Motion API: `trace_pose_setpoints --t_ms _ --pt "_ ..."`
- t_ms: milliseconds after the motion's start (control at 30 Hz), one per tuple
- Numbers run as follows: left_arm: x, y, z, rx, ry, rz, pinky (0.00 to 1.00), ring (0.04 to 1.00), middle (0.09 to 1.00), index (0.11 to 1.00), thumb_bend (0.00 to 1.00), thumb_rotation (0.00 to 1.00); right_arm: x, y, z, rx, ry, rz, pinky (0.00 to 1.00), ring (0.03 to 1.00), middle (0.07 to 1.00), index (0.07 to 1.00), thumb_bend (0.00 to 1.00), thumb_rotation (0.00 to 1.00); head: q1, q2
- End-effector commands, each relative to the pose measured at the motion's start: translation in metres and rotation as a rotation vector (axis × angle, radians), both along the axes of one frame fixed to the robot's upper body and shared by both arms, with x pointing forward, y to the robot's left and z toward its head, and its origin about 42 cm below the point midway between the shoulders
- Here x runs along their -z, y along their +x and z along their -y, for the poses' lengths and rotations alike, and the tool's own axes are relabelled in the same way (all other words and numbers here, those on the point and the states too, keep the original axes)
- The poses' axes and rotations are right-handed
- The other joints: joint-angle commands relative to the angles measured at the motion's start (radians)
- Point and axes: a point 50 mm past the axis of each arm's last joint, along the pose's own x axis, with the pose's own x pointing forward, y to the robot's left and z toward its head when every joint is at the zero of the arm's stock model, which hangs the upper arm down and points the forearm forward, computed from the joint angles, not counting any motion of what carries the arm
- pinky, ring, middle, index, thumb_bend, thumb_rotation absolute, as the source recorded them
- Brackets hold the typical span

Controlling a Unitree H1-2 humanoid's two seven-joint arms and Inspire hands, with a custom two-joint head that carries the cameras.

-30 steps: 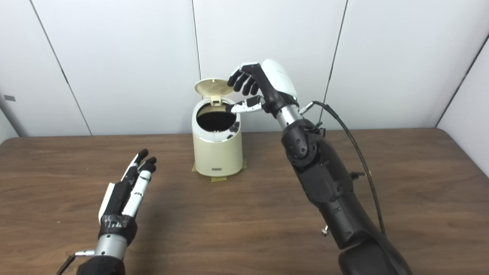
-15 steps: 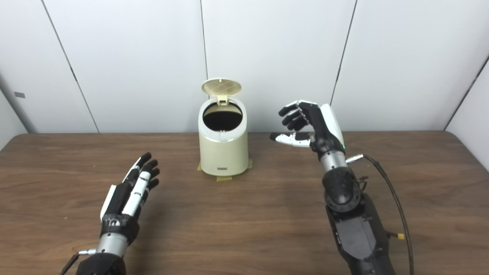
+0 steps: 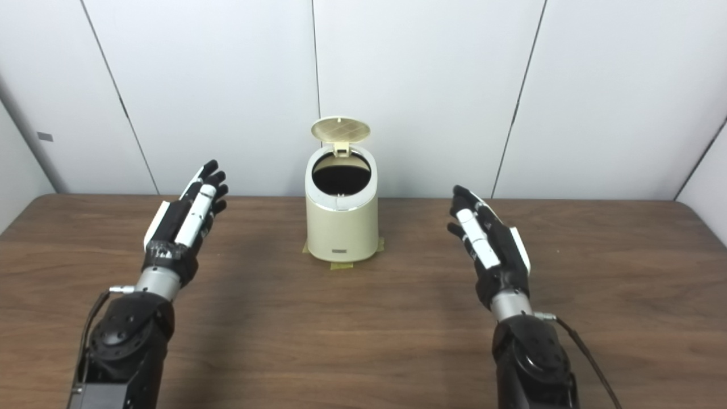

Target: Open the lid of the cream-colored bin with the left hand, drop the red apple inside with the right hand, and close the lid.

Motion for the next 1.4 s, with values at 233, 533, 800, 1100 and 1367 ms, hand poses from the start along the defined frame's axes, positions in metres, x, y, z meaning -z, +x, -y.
trace_pose_setpoints --t_ms 233,533,800,1100,1367 --pt "-0.064 0.069 0.001 0.070 0.019 0.074 0.98 0.955 0.936 0.943 0.43 0.85 0.008 -0.012 -0.017 0.000 0.033 0.063 0.90 0.931 0.930 0.931 0.51 1.00 0.008 -0.030" --pt "-0.097 0.108 0.018 0.196 0.109 0.067 0.97 0.951 0.931 0.937 0.45 0.89 0.026 -0.026 -0.034 -0.006 0.012 0.067 0.89 0.952 0.947 1.000 0.50 1.00 -0.006 -0.061" --pt "-0.128 0.128 0.044 0.277 0.228 0.103 0.97 0.948 0.914 0.910 0.48 0.93 0.032 -0.032 -0.034 -0.027 0.003 0.032 0.83 0.934 0.947 1.000 0.52 1.00 -0.025 -0.068" --pt "-0.146 0.138 0.059 0.329 0.335 0.125 0.97 0.937 0.928 0.909 0.48 1.00 0.032 -0.028 -0.036 -0.067 -0.009 0.016 0.85 0.946 0.955 1.000 0.53 1.00 -0.034 -0.075" --pt "-0.163 0.142 0.069 0.401 0.450 0.147 0.99 0.933 0.908 0.899 0.49 1.00 0.036 -0.023 -0.040 -0.094 0.002 -0.014 0.83 0.936 0.953 1.000 0.55 1.00 -0.048 -0.081"
